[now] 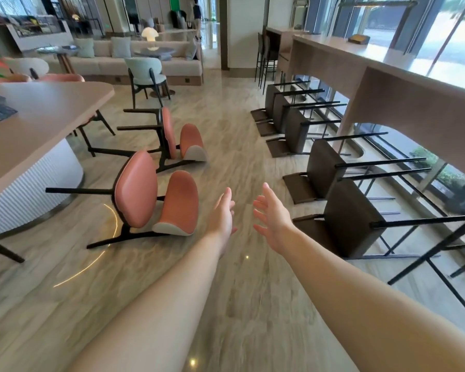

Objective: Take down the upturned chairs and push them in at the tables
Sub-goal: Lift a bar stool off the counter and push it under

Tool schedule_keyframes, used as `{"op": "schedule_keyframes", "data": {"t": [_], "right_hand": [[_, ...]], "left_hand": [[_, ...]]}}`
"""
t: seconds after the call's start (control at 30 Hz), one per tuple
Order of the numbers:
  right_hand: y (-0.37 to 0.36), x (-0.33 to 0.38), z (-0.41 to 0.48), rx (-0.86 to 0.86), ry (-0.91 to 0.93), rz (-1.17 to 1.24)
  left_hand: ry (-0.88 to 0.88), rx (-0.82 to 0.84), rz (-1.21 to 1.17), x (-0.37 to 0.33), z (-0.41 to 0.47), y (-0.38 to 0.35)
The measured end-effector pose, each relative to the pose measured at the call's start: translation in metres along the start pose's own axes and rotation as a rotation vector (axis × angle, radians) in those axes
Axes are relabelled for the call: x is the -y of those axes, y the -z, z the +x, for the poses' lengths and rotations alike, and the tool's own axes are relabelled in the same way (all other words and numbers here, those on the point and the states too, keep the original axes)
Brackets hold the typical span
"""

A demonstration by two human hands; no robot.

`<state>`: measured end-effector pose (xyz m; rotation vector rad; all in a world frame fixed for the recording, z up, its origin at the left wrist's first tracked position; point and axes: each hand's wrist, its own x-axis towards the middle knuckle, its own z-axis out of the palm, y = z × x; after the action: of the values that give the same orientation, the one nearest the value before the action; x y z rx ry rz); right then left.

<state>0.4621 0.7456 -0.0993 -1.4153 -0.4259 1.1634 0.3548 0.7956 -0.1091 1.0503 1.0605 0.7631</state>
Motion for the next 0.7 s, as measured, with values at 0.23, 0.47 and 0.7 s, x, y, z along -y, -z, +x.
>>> {"op": "schedule_keyframes", "data": {"t": [0.23, 0.47, 0.7], "right_hand": [[0.025, 0.055, 0.137, 0.006, 0.029, 0.049], [0.06, 0.136, 0.272, 0.021, 0.028, 0.085], [0.065, 0.204, 0.39, 0.018, 0.03, 0.066]], "left_hand": [[-0.005, -0.006, -0.003, -0.03, 0.134, -0.066], [0.028, 0.033, -0.016, -0.074, 0.27, -0.15], [-0.014, 0.02, 0.006, -0.125, 0.395, -0.19]]}}
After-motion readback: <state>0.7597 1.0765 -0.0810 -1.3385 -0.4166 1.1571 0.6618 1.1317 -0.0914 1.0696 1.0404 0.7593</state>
